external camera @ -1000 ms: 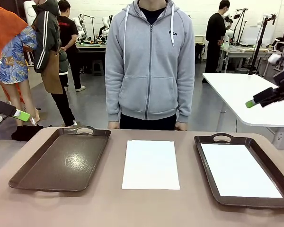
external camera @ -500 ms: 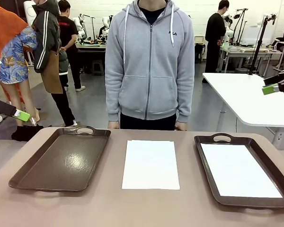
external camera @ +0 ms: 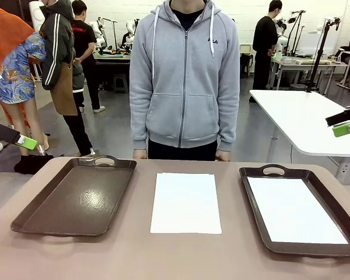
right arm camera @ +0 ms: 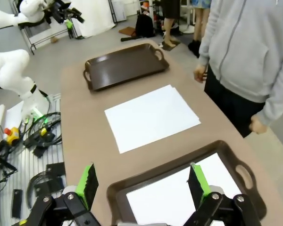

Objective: Sort the A4 documents.
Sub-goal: Receive the A4 Paper.

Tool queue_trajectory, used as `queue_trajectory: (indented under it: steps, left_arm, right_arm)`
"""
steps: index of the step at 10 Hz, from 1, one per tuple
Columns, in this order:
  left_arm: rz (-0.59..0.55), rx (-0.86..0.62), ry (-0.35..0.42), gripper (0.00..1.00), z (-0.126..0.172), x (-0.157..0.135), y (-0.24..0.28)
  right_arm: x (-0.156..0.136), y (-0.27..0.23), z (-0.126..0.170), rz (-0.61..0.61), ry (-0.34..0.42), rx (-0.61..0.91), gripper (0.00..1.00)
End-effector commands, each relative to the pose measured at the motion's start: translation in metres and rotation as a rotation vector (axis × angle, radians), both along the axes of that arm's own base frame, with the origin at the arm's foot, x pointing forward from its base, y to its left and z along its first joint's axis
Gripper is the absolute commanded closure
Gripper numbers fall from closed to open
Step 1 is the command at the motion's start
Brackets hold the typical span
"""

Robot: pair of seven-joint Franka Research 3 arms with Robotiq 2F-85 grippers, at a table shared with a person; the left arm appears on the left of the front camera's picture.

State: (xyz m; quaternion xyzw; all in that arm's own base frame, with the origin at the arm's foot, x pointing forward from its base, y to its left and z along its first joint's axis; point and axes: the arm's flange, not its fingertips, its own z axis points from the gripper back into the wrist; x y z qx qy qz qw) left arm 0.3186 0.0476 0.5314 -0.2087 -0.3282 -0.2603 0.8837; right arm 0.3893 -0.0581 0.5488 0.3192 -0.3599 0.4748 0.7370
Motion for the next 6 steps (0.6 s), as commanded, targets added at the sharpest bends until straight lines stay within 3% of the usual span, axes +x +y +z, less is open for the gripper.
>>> queue_trajectory:
  steps: [1,6]
  left_arm:
    - [-0.011,-0.007,-0.010,0.00,-0.0011,0.0012,0.0011]
    - [-0.011,-0.007,-0.010,0.00,-0.0011,0.0012,0.0011]
  right_arm:
    - [0.0003,0.0043,-0.0071,-0.026,0.088,-0.063,0.00]
    - [0.0070,0.0030,-0.0042,-0.152,0.219,-0.096,0.00]
